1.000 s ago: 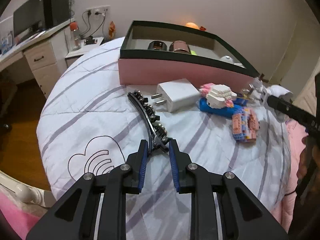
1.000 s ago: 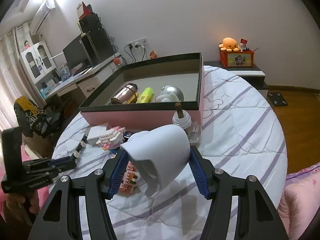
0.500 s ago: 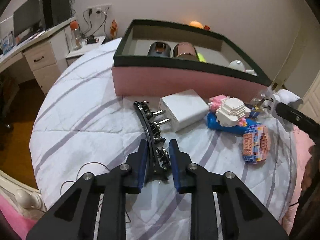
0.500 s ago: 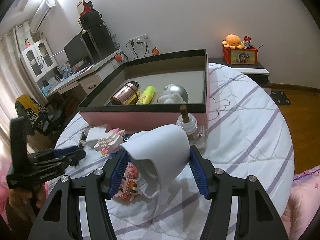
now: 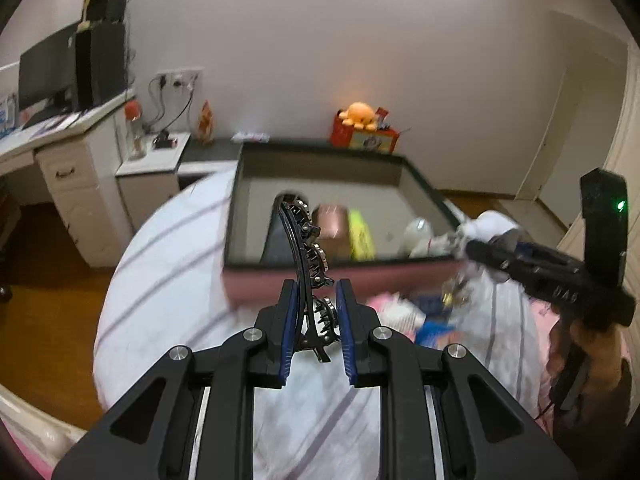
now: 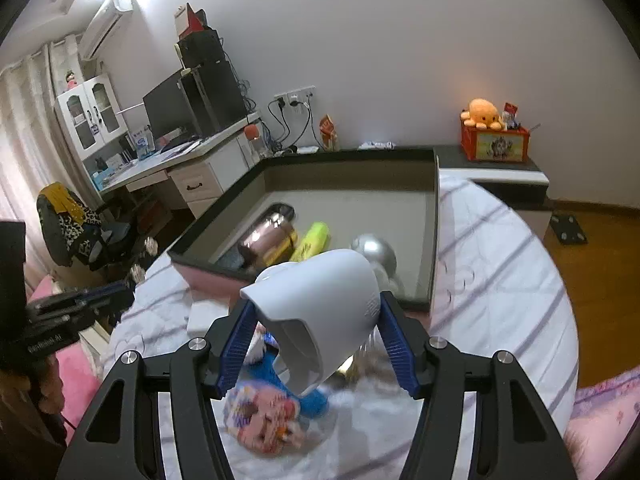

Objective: Organize rigid objects
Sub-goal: 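Carry hair clip with left tool while right tool carries white piece, both release into box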

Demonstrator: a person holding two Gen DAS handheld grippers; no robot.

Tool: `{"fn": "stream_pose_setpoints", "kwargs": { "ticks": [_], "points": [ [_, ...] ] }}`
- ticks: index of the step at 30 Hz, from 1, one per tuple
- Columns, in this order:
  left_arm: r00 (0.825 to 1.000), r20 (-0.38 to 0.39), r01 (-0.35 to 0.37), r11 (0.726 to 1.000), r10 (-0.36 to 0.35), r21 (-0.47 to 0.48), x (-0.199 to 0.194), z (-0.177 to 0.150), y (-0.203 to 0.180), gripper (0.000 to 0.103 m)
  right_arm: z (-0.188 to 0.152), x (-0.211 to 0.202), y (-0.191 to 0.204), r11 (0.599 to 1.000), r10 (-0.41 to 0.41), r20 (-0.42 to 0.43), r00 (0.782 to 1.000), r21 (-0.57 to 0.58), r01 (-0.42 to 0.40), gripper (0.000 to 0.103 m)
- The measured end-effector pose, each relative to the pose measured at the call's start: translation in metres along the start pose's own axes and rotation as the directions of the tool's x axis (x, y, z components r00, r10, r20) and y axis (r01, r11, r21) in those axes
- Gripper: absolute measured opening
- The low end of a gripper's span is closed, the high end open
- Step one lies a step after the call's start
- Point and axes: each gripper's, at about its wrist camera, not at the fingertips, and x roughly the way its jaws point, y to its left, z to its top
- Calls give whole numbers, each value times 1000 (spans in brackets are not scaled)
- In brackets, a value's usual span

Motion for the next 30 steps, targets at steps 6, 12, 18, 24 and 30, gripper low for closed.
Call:
{"fn": "stream_pose_setpoints", "kwargs": {
  "ticks": [6,12,18,24,30],
  "points": [
    [998,-25,58,998,-58,20,42,32,-12,19,27,23,0,1000,-11,-5,1000,-24,11,62],
    [994,-85,66,997,-64,26,83,39,-14,19,39,58,2,999,-16,-48,999,-44,14,62],
    [994,-106,25,999,-23,22,97,36,-7,21,37,79,6,998,-16,-88,996,-59,10,62],
    [994,-1,-113,993,113,26,75,36,-5,79,36,72,10,996,-51,-46,998,-74,48,86],
    [953,166,-256,967,252,1,24,29,-8,99,34,20,23,991,-95,99,991,-86,103,86]
  ]
}}
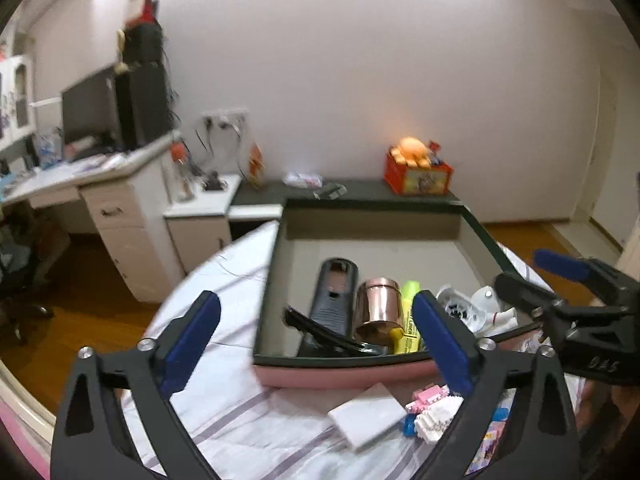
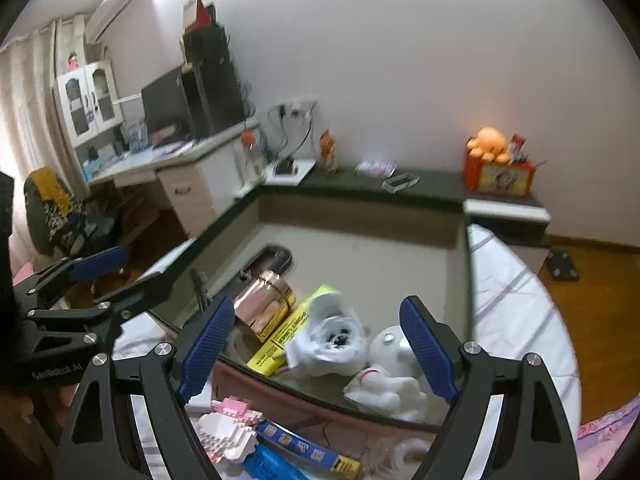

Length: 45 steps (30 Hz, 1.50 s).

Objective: Organize rigid objects
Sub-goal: 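Carry hair clip with left tool while right tool carries white piece, both release into box, then withdraw both tools and close right tool on the pink block figure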

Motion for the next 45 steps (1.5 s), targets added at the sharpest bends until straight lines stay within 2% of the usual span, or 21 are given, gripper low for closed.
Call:
{"fn": "stream_pose_setpoints", "kwargs": {
  "ticks": [4,6,9,10,17,21,28,31,35,39,45],
  "points": [
    [994,68,-90,995,87,32,-33,-6,-4,103,-4,-42,8,997,-83,99,992,-1,84,86],
    [994,74,-83,995,79,47,-44,-10,-6,103,-7,-63,13,992,-123,148,981,-4,125,87],
    [995,81,-64,997,59,53,-62,-17,-10,103,-16,-91,24,982,-176,206,963,-31,186,103],
    [995,85,-63,997,59,51,-69,-19,-10,103,-18,-97,27,979,-184,219,958,-42,198,103],
    [992,117,-52,996,44,67,-105,-32,-15,103,-42,-127,30,975,-206,213,955,-34,218,103],
    [991,124,-61,994,48,95,-117,-38,-19,103,-52,-135,29,974,-214,196,957,-26,223,103],
    [991,121,-73,994,63,81,-125,-45,-11,103,-64,-139,27,974,-221,166,961,-5,225,103],
    [994,93,-71,995,64,74,-120,-49,-8,103,-69,-136,27,975,-221,148,964,-6,224,103],
    [996,48,-74,994,70,85,-109,-58,-9,103,-78,-123,22,981,-193,84,978,17,192,103],
    [998,-9,-60,993,62,97,-95,-68,-10,103,-91,-96,22,988,-150,-19,988,31,151,103],
    [995,-76,-59,992,68,115,-78,-79,-10,103,-110,-47,30,992,-38,-158,987,114,57,103]
  ]
}}
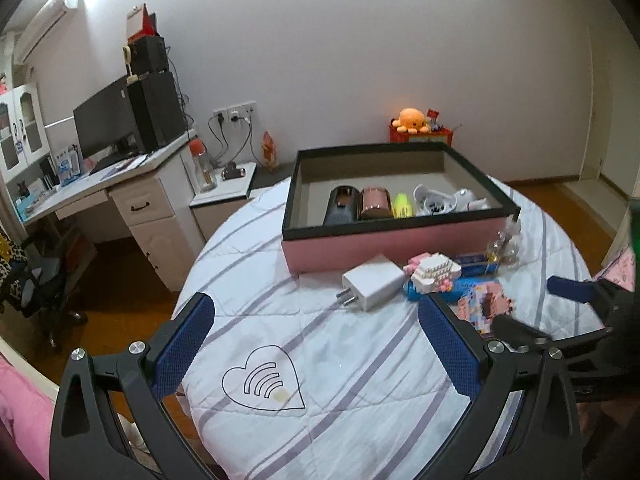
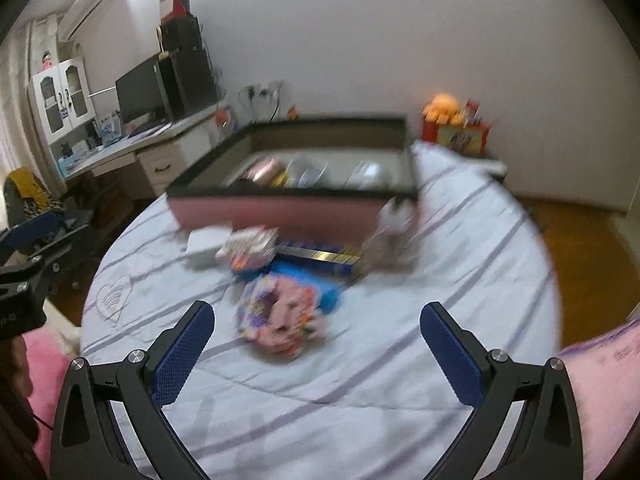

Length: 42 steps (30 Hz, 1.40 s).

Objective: Organize rigid objects
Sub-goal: 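Withdraw both tools and close right tool on the pink block figure, then grasp the white-and-pink block figure with left tool while right tool lifts its figure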

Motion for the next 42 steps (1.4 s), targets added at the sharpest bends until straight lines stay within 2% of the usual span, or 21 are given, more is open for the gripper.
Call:
{"fn": "stream_pose_setpoints", "kwargs": {
  "ticks": [6,8,10,12,15,18,22,26,30,33,35,36,38,39,42],
  "points": [
    [999,-48,12,1000,-12,15,14,-4,-2,103,3,33,14,1000,-17,-61,998,-15,16,103],
    [998,-56,20,1000,-19,17,18,-5,-3,103,4,38,13,1000,-10,-80,997,-14,9,94],
    [997,-64,31,999,-30,14,22,-4,-6,103,3,44,9,1000,18,-104,994,-11,-19,71],
    [996,-78,43,999,-43,6,29,-2,-12,103,3,45,6,999,9,-111,994,-34,-13,66],
    [993,-93,72,997,-73,-8,37,3,-28,103,2,38,-2,999,19,-113,993,-42,-24,66],
    [989,-100,107,994,-108,-13,46,7,-45,103,-1,28,-16,999,-11,-104,995,-48,6,66],
    [977,-155,142,988,-149,-51,70,11,-68,103,-2,17,-38,999,-45,-92,995,-31,42,66],
    [969,-195,139,987,-152,-78,88,12,-81,103,1,13,-55,999,-45,-89,995,-22,43,66],
    [967,-207,131,985,-152,-110,98,17,-83,92,5,16,-65,1000,-28,-97,995,-16,27,66],
    [963,-234,113,988,-135,-107,105,17,-85,75,9,20,-66,1000,-12,-96,995,-13,11,66],
    [965,-231,107,991,-123,-82,106,19,-88,73,10,22,-68,1000,-4,-98,995,-16,3,66],
    [964,-235,114,991,-128,-72,106,20,-90,69,10,23,-68,1000,-2,-99,995,-16,0,66],
    [964,-235,113,992,-124,-58,105,21,-93,51,11,24,-70,1000,4,-100,995,-17,-5,66],
    [959,-246,133,990,-142,-53,106,21,-94,48,11,24,-70,1000,7,-99,995,-16,-8,66],
    [958,-247,145,989,-145,-18,104,19,-98,47,10,23,-71,1000,12,-99,995,-15,-13,66]
  ]
}}
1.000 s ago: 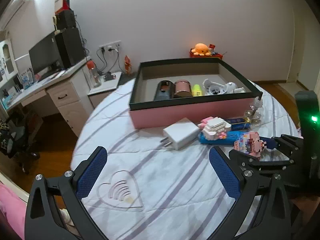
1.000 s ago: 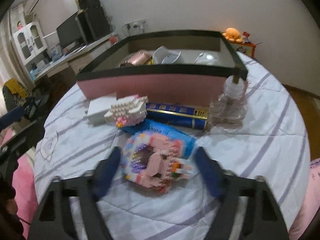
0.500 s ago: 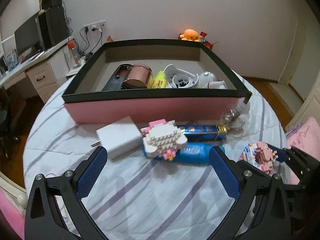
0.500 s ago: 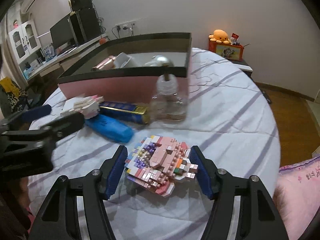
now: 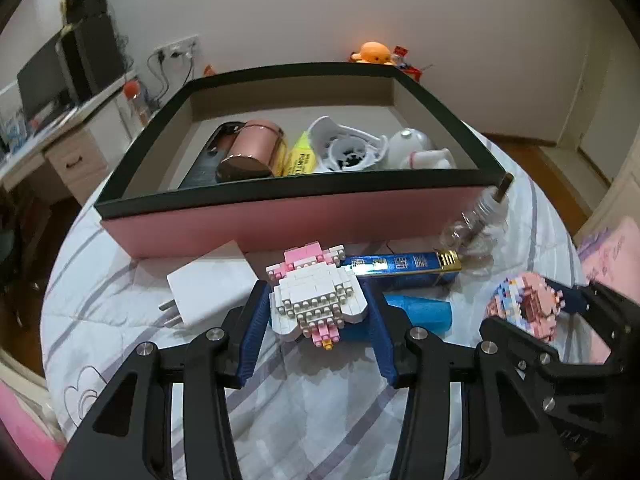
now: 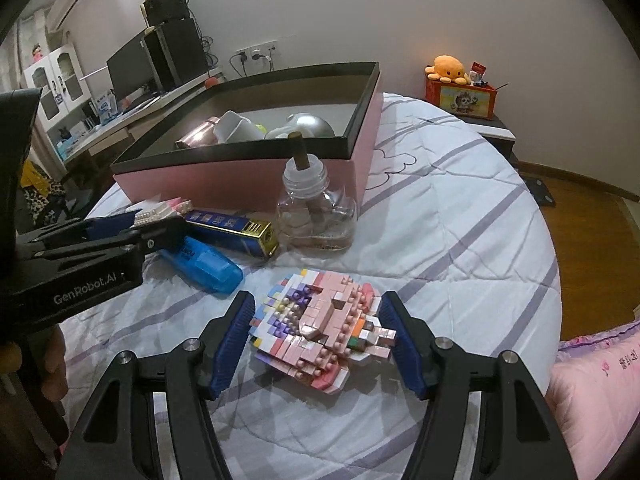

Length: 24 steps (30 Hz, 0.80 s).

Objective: Organize rigid objects
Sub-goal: 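Grasp the white-and-pink block figure with left tool while right tool lifts its figure, then carry both block figures over the box and open both tools to drop them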

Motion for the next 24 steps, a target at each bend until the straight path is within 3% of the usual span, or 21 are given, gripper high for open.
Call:
{"fn": "stream_pose_setpoints", "kwargs": {
  "ticks": [17,24],
  "points": [
    [995,49,86,996,-86,9,-39,-8,19,47,8,-20,13,1000,11,72,997,-24,-9,66],
    [991,117,69,997,-66,-20,-64,-8,40,47,14,-31,29,998,16,100,995,-57,-10,66]
  ]
}}
